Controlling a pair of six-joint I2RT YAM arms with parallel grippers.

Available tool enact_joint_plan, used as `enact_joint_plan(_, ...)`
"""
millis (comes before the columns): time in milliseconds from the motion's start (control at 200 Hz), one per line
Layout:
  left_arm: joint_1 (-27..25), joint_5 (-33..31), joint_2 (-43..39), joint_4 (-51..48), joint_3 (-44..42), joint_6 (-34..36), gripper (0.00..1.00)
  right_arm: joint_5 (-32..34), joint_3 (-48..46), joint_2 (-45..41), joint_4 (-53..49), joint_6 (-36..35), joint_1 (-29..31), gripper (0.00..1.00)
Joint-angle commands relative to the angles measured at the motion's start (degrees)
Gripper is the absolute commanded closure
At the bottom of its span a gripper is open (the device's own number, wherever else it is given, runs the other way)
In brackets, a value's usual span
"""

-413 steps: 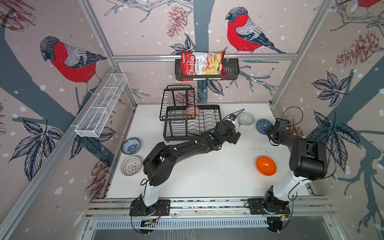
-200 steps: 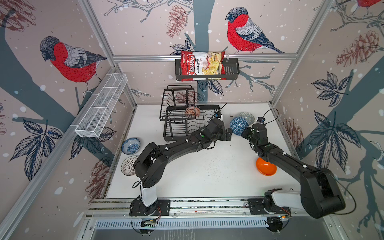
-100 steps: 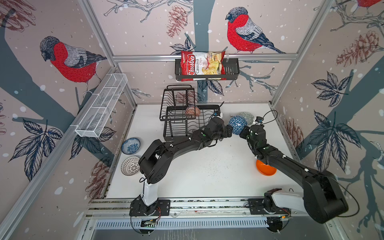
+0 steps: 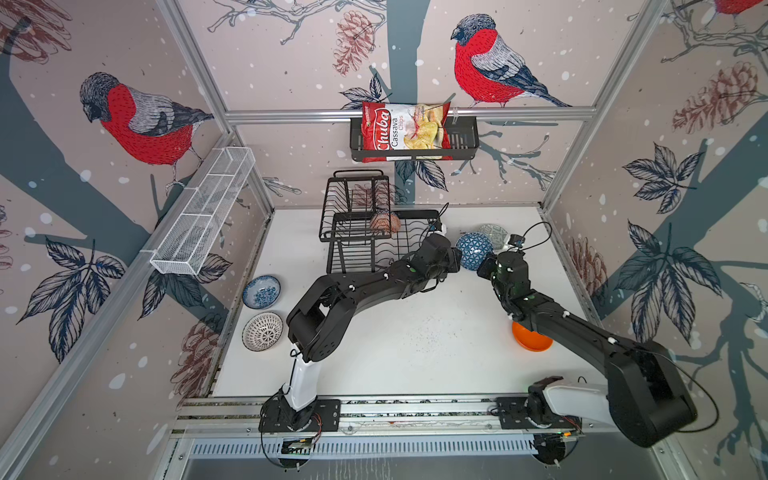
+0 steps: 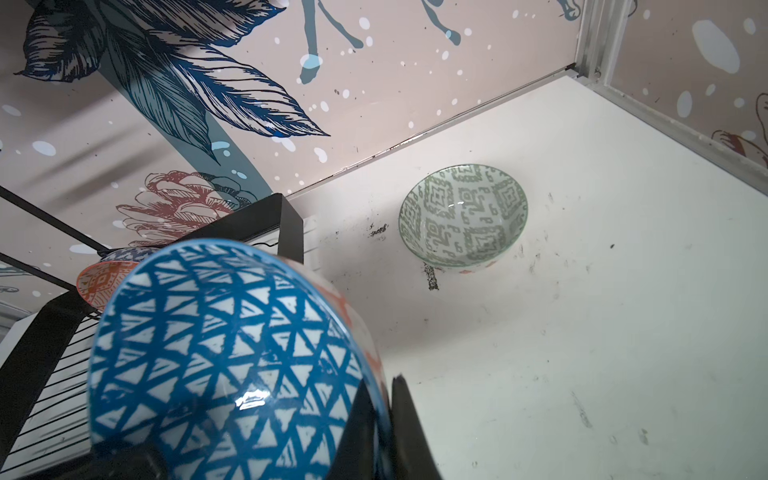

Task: Load the bowls into the dish rack
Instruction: 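Lift and tilt the blue-triangle bowl upright with the right gripper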

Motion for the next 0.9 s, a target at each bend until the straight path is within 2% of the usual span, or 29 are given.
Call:
enact_joint_plan(0, -0.1, 0.5, 0.8, 3.5, 1.0, -1.4, 0.58, 1.0, 0.0, -1.8, 4.7, -0.5, 0.2, 0.99)
enact_joint_plan(130, -0.3, 0.7, 1.9, 3.6, 2.2, -1.8, 0.61, 0.7, -0.4, -2.3, 5.2, -0.6, 0.3, 0.99)
enact_joint_plan(210, -0.4, 0.6, 2.2, 3.6, 2.6, -1.8, 0.71, 1.0, -0.5, -2.3, 5.2, -0.6, 0.3, 0.99)
enact_joint_plan(390, -0.5, 0.7, 2.5, 3.9, 2.9, -2.0, 0.78, 0.0, -0.7, -2.3, 5.7, -0.5, 0.4, 0.99)
enact_joint_plan(490, -0.5, 0.9, 2.9, 4.2, 3.0, -2.1, 0.89, -0.1, -0.7, -2.3, 6.0, -0.5, 0.8, 0.98)
enact_joint_plan(550, -0.6, 1.1, 3.1, 4.9, 3.0, -2.6, 1.00, -0.5, -0.7, -2.3, 6.3, -0.6, 0.8, 0.98)
enact_joint_plan(896, -1.0, -3.5, 2.2, 5.1, 3.1, -1.9, 1.00, -1.2, -0.4, -1.9, 6.0, 0.0, 0.4, 0.92)
